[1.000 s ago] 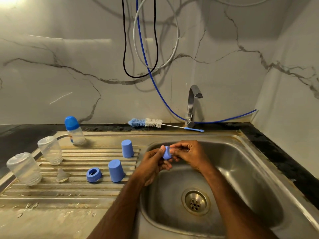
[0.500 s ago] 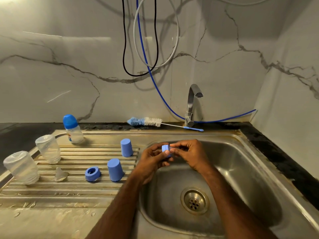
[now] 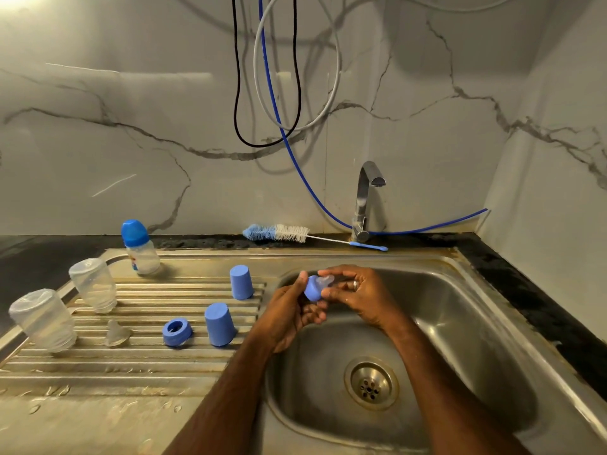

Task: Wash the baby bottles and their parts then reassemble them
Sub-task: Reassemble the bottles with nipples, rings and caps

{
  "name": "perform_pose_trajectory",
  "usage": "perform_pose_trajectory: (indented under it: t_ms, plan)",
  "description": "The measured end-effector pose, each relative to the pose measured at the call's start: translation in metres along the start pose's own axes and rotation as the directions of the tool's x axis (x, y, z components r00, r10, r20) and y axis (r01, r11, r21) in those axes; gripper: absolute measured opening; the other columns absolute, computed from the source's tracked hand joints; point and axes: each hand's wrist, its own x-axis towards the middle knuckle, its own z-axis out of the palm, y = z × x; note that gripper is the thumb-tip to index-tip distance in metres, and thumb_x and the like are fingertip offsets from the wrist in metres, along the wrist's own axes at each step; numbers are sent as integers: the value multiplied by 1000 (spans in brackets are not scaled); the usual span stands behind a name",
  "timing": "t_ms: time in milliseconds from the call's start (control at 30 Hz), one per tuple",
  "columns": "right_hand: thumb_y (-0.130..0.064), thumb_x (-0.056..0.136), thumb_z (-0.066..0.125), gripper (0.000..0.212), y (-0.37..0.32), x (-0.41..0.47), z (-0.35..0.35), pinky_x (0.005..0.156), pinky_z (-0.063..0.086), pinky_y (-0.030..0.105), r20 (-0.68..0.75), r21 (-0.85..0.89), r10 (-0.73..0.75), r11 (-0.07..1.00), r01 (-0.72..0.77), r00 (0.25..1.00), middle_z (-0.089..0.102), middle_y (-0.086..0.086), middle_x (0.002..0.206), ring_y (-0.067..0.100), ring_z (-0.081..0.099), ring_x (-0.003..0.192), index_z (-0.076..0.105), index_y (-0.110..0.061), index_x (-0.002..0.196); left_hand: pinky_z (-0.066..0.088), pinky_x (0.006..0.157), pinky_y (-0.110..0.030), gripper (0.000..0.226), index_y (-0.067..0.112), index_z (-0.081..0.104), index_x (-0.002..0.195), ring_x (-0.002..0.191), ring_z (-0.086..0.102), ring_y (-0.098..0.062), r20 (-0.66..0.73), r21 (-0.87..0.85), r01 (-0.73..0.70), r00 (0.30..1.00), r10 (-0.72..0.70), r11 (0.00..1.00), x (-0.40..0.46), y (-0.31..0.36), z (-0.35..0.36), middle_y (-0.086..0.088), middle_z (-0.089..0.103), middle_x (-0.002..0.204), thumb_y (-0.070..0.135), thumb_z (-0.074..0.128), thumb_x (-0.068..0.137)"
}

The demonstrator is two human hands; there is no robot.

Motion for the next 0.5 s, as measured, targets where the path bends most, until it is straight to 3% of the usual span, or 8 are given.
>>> perform_pose_trajectory:
  t_ms: [100,233,333,500]
  plan:
    - [1,78,81,44,0,0,3,91,56,23,36,-125,-40,991,44,999,72,-5,116,8,67,108,74,-21,116,60,57,-30,53,7,64,118,61,66,-25,-37,84,20,999,-17,996,1,-1,0,-21,67,81,53,53,94]
    - [-5,78,82,34,3,1,5,82,53,15,11,-230,-40,972,41,999,74,-8,103,2,68,95,78,-20,109,59,57,-28,55,5,66,118,72,70,-27,-41,132,-9,999,15,991,0,-1,0,-23,71,94,53,53,95]
    - [-7,79,83,28,5,2,2,79,52,12,-42,-248,-29,969,18,999,75,-11,94,0,69,90,79,-17,105,59,59,-27,43,9,65,124,87,72,-27,-7,121,-74,997,76,990,0,-1,-2,-22,72,111,38,65,92]
    - [-12,80,82,22,6,1,0,76,56,15,-57,-206,2,978,-14,998,75,-15,87,2,72,89,79,-20,101,61,72,-29,32,9,69,121,86,71,-25,48,68,-106,993,103,992,1,-2,-6,-23,71,111,18,68,90]
